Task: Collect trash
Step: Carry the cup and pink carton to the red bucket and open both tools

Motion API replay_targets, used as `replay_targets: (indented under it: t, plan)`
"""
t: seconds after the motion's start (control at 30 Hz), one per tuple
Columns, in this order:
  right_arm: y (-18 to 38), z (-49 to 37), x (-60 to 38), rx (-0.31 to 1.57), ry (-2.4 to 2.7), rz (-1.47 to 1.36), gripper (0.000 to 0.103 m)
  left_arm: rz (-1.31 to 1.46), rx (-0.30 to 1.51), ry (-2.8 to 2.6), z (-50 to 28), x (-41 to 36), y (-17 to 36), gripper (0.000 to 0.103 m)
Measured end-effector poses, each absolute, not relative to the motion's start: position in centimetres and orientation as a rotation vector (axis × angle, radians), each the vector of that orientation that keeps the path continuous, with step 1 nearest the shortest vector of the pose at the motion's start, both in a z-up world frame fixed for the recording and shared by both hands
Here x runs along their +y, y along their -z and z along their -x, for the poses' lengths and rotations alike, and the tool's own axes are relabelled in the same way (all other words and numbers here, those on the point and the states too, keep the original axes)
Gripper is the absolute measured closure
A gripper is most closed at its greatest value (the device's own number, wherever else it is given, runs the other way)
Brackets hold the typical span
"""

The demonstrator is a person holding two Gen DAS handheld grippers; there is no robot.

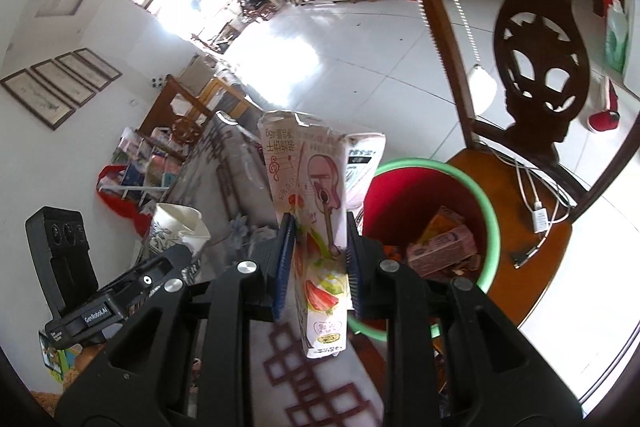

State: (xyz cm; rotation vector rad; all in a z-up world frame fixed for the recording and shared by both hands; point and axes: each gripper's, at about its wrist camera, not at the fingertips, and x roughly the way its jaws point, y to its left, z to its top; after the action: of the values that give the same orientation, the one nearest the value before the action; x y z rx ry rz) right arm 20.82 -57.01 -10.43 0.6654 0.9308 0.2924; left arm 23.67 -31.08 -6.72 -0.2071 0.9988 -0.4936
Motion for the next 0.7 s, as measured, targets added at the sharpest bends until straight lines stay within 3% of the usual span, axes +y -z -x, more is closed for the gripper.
replay_targets:
  t: [0.13, 0.2, 0.23, 0.3, 0.7]
  plan:
    - [10.9, -21.2, -57.4, 0.938, -0.269, -0.646, 0.078, 0.209, 1.028, 0.526, -24.3, -33.0, 8.0, 0.038]
    - [11.0, -21.2, -57.4, 0.940, -0.246, -0.628, 0.076, 0.195, 1.047, 0.521, -24.5, -33.9, 8.6, 0.028]
    - [11.1, -21.3, -57.5, 0.943, -0.226, -0.627, 0.063, 0.196, 1.053, 0.518, -24.7, -34.0, 8.9, 0.023]
    - [11.4, -21.2, -58.0, 0.931, -0.215, -0.656, 0.049, 0.211, 1.060, 0.524, -24.7, -34.0, 9.1, 0.020]
    - [10.6, -20.1, -57.0, 0.929, -0.222, -0.651, 0.049, 0.126, 0.958, 0.489, -21.7, -31.6, 5.8, 0.020]
